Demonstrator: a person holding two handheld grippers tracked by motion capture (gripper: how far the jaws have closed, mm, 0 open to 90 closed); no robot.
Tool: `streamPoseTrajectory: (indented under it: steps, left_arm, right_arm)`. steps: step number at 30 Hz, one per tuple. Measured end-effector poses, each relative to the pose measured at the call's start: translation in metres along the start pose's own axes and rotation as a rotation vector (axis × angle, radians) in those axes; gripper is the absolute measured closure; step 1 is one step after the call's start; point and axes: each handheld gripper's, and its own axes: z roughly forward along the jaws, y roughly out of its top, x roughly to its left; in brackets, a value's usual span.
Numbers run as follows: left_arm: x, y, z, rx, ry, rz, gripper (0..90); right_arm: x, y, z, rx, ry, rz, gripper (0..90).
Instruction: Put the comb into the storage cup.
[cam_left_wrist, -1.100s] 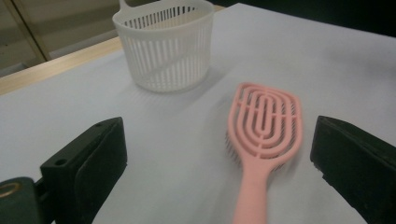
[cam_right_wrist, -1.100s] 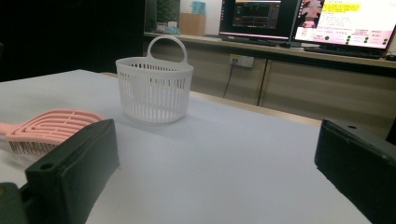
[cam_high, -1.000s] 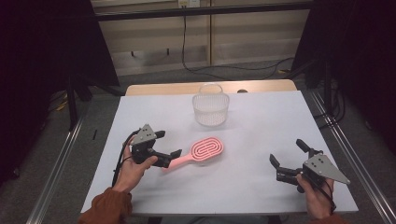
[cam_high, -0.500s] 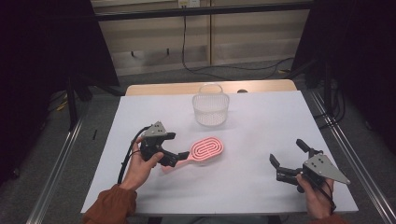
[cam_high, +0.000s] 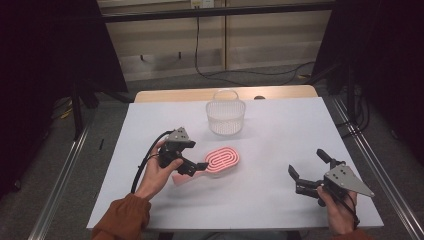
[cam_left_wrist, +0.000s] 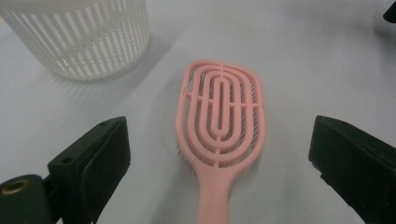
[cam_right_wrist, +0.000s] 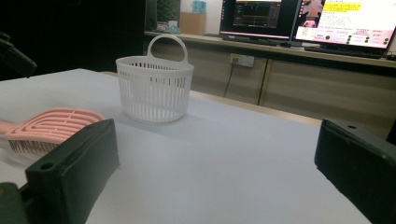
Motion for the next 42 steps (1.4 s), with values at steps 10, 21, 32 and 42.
streamPoseTrajectory:
  steps: [10, 21, 32, 42]
  left_arm:
    - [0.002, 0.013, 0.013, 0.022, -0.033, -0.024, 5.0]
    - [0.001, 0.02, 0.03, 0.102, -0.029, 0.007, 5.0]
    - [0.008, 0.025, 0.041, 0.148, -0.021, 0.005, 5.2]
    - [0.005, 0.032, 0.059, 0.226, -0.036, 0.02, 6.2]
  right_arm:
    - [0.0, 0.0, -0.001, 0.0, -0.001, -0.001, 0.0]
    - [0.0, 0.0, -0.001, -0.001, 0.004, 0.0, 0.0]
    - [0.0, 0.0, 0.0, 0.0, 0.005, -0.002, 0.0]
    - [0.0, -0.001, 0.0, 0.006, 0.01, -0.003, 0.0]
